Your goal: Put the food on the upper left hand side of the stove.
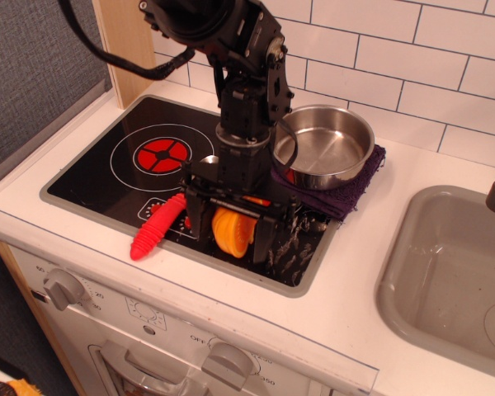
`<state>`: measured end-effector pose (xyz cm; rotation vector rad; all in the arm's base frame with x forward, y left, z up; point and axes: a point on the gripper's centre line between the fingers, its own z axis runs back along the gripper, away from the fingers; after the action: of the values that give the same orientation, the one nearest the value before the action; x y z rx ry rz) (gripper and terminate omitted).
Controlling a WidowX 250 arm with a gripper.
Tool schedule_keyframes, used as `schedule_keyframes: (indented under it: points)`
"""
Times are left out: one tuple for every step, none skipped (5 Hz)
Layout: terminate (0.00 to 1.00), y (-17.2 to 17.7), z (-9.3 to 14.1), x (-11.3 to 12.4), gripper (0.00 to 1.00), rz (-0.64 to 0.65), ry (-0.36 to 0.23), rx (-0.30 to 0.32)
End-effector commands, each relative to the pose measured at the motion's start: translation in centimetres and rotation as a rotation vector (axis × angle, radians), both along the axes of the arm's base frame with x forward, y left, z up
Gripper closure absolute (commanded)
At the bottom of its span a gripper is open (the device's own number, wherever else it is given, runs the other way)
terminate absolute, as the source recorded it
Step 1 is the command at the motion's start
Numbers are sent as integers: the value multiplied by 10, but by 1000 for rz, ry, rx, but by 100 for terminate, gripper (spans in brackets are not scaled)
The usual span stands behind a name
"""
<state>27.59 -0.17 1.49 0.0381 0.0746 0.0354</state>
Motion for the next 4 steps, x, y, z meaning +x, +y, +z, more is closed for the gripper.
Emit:
schedule_keyframes:
  points:
    - [0, 5, 20, 9, 100, 17, -66, 2]
    - [0, 20, 53, 14, 100, 56, -112, -6]
    - [0, 54, 75, 26, 100, 140, -155, -7]
    - [0, 98, 64, 53, 100, 205, -128, 51]
